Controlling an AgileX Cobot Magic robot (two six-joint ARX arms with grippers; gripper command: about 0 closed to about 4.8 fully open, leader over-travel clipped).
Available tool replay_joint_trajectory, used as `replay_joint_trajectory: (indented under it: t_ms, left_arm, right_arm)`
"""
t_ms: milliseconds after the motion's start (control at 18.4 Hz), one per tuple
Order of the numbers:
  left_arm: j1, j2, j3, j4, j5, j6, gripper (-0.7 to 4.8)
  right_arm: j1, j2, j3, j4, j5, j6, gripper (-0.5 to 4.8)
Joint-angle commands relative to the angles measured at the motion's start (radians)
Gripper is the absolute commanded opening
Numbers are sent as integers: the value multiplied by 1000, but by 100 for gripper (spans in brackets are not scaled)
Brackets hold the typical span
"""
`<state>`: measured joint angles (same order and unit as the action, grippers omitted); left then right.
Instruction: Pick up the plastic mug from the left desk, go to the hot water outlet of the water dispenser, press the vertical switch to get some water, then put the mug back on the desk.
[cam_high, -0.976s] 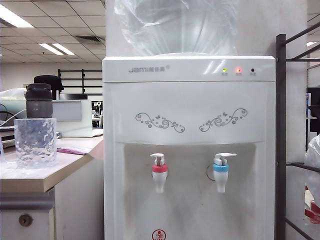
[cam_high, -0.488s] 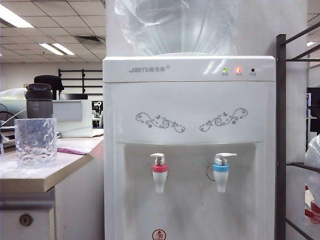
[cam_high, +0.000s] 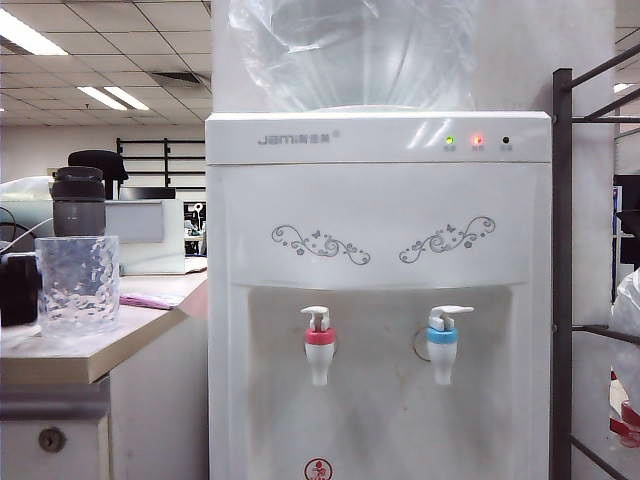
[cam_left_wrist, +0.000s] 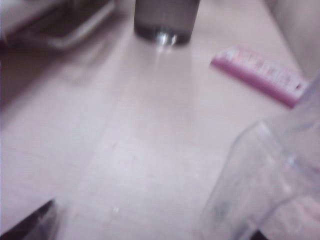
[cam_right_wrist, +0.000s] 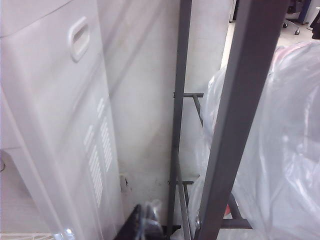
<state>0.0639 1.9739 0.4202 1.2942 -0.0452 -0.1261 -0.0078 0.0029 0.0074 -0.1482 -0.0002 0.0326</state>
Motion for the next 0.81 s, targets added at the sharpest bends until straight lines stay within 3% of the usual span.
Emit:
replay_joint_trajectory:
  t_ms: [54, 325, 379, 434, 542, 596, 813]
  left_arm:
    - [-1, 28, 34, -6, 0, 6, 479]
    - [-1, 49, 76, -6, 0, 6, 479]
    - [-1, 49, 76, -5, 0, 6, 449]
    - [-1, 49, 76, -6, 0, 6, 348]
    - [-1, 49, 76, -6, 10, 6, 77]
    - [-1, 49, 76, -6, 28, 6, -2]
    - [0, 49, 76, -6, 76, 6, -6]
  right_arm:
    - [1, 0, 0, 18, 1, 2, 3]
    - [1, 0, 0, 18, 0, 2, 3]
    - [1, 0, 0, 18, 0, 2, 3]
    - [1, 0, 0, 18, 0, 2, 3]
    - [1, 0, 0, 18, 1, 2, 3]
    - [1, 0, 0, 18, 1, 2, 3]
    - [1, 0, 0, 18, 1, 2, 3]
